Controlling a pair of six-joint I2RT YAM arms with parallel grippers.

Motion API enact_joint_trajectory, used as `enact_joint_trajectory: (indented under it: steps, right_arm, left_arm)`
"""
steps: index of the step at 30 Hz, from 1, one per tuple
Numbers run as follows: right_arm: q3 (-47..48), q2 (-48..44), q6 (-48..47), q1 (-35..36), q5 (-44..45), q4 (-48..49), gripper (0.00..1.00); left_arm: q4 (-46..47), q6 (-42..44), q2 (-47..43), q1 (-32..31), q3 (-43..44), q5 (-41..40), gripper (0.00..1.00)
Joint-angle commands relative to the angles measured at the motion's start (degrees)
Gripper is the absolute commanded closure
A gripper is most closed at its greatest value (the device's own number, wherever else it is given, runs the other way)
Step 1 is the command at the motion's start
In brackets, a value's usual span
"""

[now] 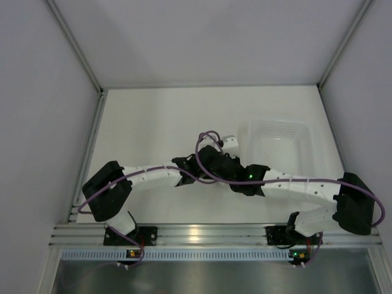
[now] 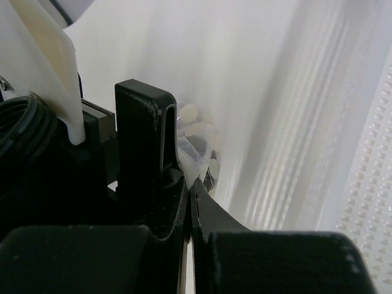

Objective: Open the zip-top bag and remove the fake food

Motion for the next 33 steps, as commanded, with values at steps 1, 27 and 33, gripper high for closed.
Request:
enact_joint_trajectory:
  steps: [1, 27, 33]
  right_arm:
    - [0.92, -2.31, -1.05, 1.32, -5.56, 8.91, 1.00]
    - [-3.83, -4.77, -2.90, -4.57, -11.80, 12.69, 1.00]
    - [-4.00, -4.51, -3.16, -4.57, -12.68, 13.75, 1.00]
  left_arm:
    - [-2.81, 0.99, 3.90, -1.08, 1.32, 0.66, 0.42]
    - [-4.13, 1.87, 19.46, -3.71, 9.59, 4.79, 0.18]
    - [-4.04, 1.52, 18.94, -3.89, 10.47, 2.95, 0.51]
